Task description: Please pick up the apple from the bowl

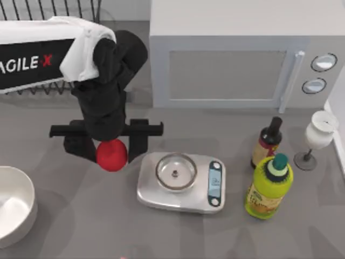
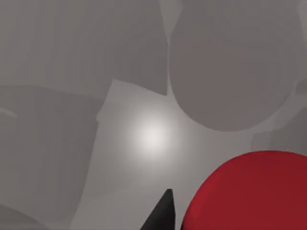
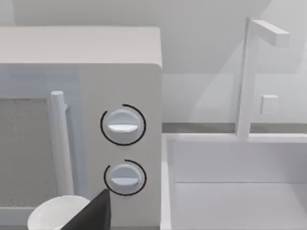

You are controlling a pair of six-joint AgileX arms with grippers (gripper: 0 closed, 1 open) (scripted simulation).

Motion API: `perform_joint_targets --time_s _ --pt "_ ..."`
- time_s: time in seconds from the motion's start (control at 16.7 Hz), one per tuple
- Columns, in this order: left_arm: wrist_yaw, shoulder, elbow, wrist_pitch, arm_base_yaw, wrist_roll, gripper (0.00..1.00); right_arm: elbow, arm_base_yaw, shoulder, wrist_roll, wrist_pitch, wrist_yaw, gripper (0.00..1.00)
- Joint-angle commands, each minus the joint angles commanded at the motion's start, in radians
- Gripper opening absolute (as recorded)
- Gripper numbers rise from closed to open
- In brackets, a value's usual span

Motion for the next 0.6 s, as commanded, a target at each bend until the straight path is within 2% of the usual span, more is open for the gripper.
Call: perform_joint_targets --time_s 0.24,0.6 --pt "0.0 0.0 0.0 0.0 0.0 0.0 0.98 0.0 0.0 0.0 0.0 0.0 0.0 1.0" --pt "0.0 0.0 0.0 0.0 0.0 0.0 1.0 0.0 0.0 0.0 0.0 0.0 0.0 1.0"
